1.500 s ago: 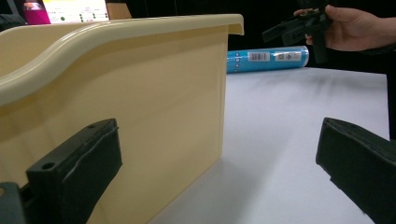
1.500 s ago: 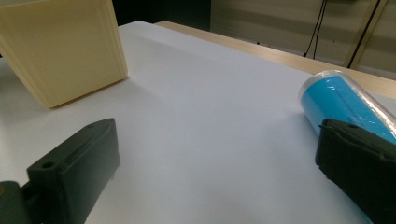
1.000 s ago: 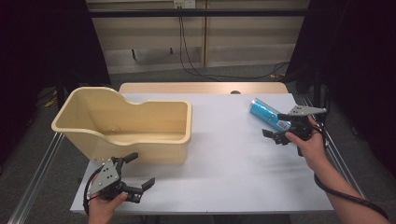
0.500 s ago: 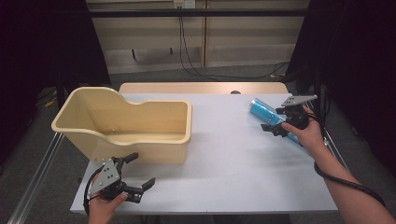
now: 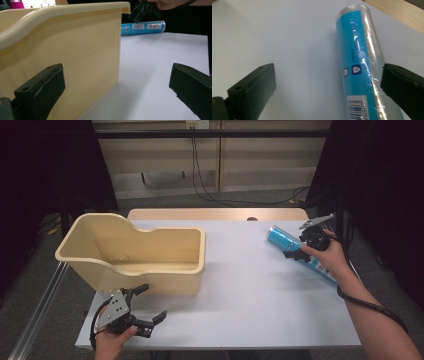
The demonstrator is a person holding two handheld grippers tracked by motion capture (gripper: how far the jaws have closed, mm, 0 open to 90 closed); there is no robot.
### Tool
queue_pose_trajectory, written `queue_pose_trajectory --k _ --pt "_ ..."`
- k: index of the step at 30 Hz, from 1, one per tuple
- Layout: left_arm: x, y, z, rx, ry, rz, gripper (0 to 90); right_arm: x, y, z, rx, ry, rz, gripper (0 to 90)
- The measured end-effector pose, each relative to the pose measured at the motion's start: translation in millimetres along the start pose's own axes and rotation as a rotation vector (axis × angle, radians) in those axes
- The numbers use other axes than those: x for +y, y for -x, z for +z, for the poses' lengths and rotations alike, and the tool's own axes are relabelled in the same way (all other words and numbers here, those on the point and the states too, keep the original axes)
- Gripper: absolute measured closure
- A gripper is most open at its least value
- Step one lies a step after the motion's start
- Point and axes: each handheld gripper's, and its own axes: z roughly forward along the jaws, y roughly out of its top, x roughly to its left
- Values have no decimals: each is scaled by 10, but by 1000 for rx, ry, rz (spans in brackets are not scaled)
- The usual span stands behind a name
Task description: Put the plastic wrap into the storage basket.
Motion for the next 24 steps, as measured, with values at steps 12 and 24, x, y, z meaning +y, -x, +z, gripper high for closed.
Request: queue_pose_trajectory --k 12,24 --pt "-1 -1 11 -6 -5 2 0 4 103 107 -19 -114 -14 0" --pt "-11 7 22 -14 -11 -3 0 58 226 172 -9 -235 -21 0"
